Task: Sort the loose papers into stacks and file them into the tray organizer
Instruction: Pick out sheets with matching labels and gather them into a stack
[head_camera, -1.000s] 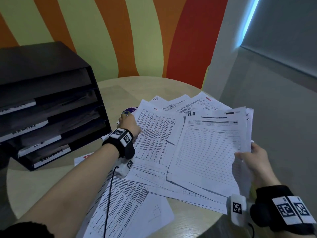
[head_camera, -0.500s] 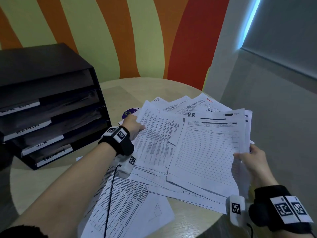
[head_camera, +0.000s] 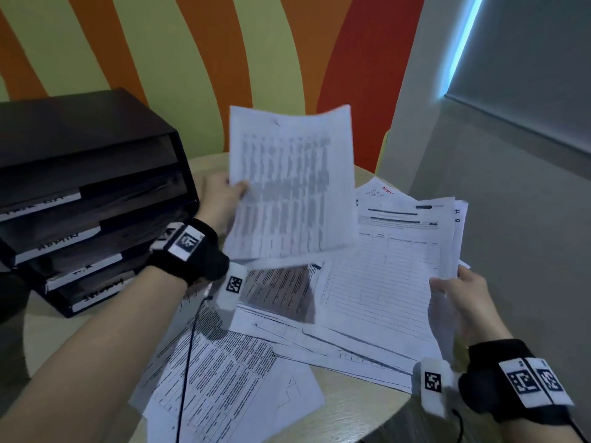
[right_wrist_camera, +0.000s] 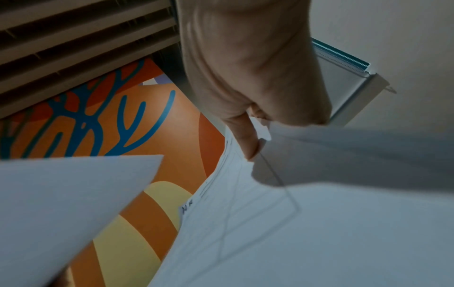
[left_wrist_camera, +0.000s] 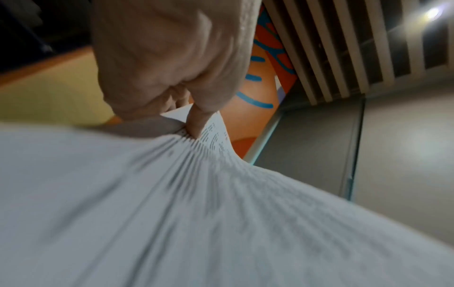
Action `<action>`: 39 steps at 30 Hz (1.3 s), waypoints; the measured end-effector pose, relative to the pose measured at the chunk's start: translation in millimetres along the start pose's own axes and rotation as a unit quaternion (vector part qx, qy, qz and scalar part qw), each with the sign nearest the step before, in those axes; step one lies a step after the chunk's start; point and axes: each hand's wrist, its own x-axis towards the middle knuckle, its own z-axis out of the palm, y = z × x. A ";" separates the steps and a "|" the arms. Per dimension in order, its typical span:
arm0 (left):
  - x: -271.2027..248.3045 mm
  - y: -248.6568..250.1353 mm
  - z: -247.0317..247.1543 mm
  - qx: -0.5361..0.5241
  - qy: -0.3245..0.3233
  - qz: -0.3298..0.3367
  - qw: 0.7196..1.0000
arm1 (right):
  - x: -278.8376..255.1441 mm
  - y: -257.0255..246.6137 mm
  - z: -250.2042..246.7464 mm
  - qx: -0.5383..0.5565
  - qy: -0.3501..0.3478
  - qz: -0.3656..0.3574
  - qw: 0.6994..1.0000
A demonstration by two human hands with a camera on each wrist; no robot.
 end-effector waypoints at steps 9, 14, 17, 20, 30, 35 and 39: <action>-67.7 -34.0 81.0 0.115 -0.217 -0.062 0.967 | 2.7 -8.6 12.4 0.091 -0.042 -0.015 0.995; -78.3 -36.0 96.1 0.055 -0.205 -0.052 0.976 | 9.5 0.8 15.4 0.070 -0.105 -0.034 0.991; -71.3 -43.2 95.8 0.048 -0.183 -0.046 0.981 | 1.6 3.3 15.3 -0.025 -0.122 -0.054 0.991; -49.1 -51.8 81.1 0.194 -0.148 -0.024 0.969 | 6.6 14.0 17.3 -0.066 -0.080 -0.031 0.994; -2.8 -82.2 34.6 0.561 -0.162 -0.066 0.809 | 15.2 24.7 18.6 -0.077 -0.061 -0.017 0.995; -5.1 -79.5 34.0 0.529 -0.146 -0.073 0.833 | 16.0 25.5 18.8 -0.072 -0.056 -0.018 0.996; -1.8 -84.3 33.0 0.472 -0.104 -0.076 0.872 | 16.7 28.0 17.6 -0.066 -0.058 -0.012 0.996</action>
